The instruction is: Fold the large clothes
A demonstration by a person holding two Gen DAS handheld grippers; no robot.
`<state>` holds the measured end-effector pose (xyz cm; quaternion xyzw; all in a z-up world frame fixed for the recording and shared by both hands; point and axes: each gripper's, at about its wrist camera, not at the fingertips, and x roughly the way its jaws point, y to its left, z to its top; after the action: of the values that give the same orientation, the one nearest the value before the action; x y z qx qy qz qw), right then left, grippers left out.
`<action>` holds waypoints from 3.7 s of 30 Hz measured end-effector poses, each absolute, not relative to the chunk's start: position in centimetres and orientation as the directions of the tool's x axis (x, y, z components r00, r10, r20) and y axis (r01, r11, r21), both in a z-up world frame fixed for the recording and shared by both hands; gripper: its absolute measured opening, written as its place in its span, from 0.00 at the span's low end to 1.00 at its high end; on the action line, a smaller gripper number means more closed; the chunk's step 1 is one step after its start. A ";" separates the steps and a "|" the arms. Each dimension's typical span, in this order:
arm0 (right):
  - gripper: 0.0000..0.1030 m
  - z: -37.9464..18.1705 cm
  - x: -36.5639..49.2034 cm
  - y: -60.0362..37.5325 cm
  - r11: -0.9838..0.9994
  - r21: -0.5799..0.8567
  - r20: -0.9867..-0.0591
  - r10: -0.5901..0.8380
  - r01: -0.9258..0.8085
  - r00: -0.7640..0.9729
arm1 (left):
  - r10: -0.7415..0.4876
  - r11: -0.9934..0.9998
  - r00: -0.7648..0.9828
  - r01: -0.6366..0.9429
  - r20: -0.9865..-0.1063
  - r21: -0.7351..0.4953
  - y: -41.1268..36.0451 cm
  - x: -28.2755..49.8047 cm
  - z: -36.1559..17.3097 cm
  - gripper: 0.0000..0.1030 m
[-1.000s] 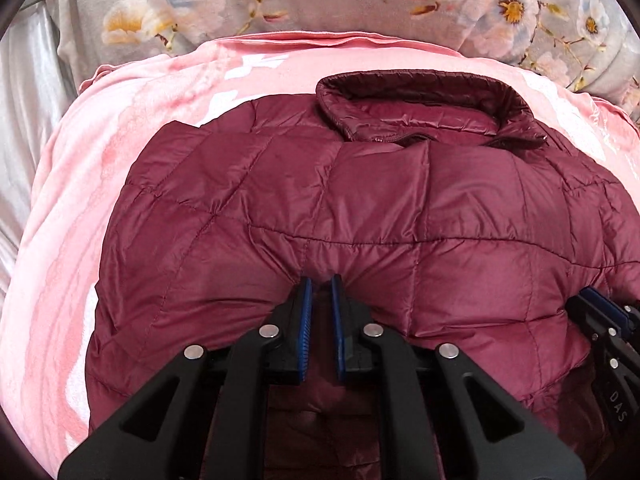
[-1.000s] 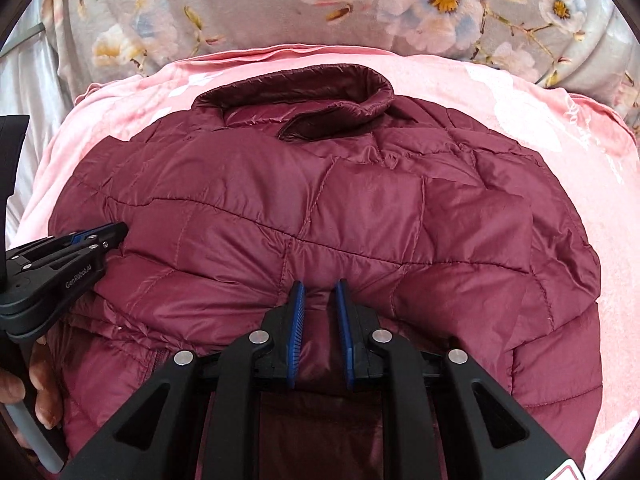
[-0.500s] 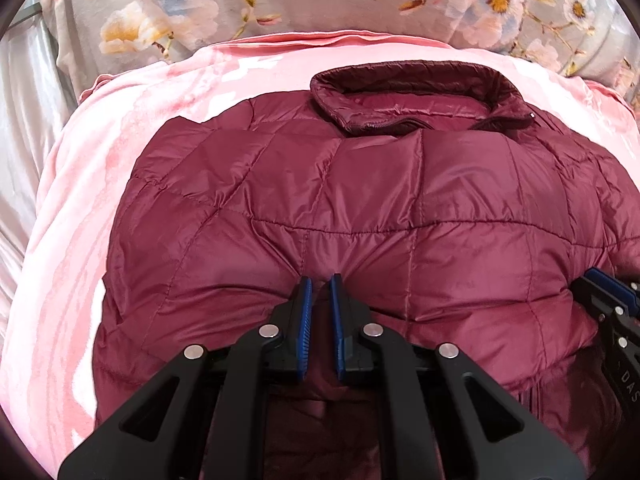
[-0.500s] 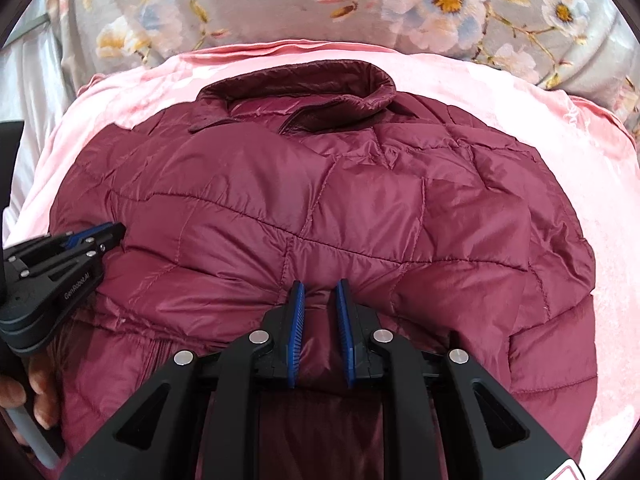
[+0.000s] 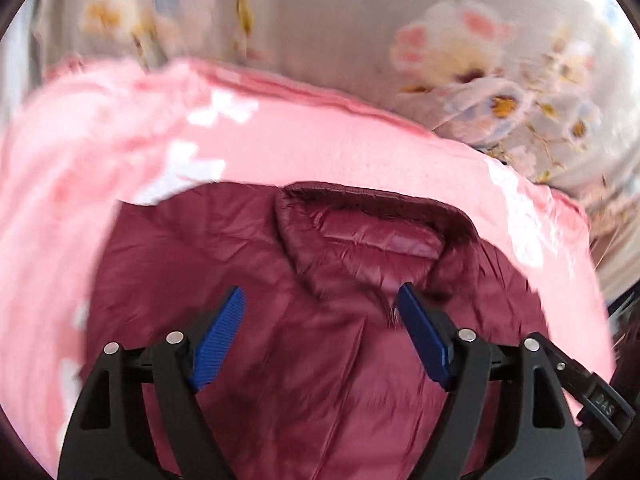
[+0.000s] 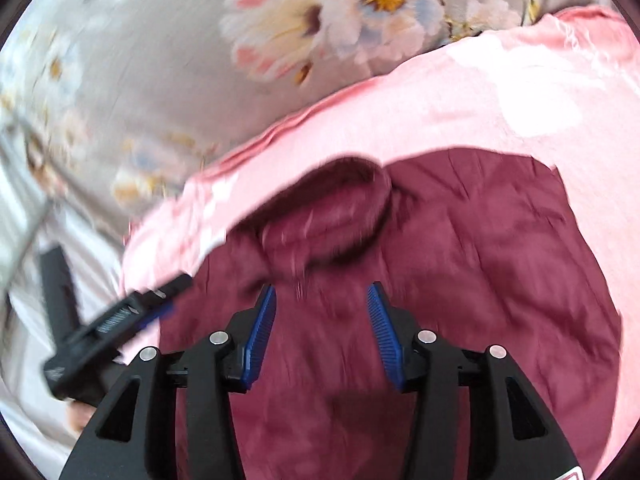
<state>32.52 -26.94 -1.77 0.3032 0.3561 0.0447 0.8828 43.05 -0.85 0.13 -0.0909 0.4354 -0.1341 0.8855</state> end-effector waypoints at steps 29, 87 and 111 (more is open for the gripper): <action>0.06 -9.0 38.5 -24.0 0.953 0.285 -0.728 0.148 0.100 0.669 | -0.244 0.966 0.572 0.211 -0.783 -0.147 -2.5 44.5 -7.3 0.08; 0.00 -9.3 44.7 -22.3 0.984 0.098 -0.756 -0.026 0.152 0.654 | -0.022 0.983 0.685 0.148 -0.728 0.110 -5.5 49.7 -9.3 0.15; 0.35 -3.4 30.6 -26.0 0.945 0.302 -0.688 0.129 0.121 0.714 | 0.043 0.975 0.785 0.102 -0.618 0.198 -3.3 40.5 -4.2 0.52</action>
<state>30.62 -26.04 -3.35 0.1651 0.3784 0.0024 0.9108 40.52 -3.26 -4.22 0.1107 0.3275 -0.0155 0.9382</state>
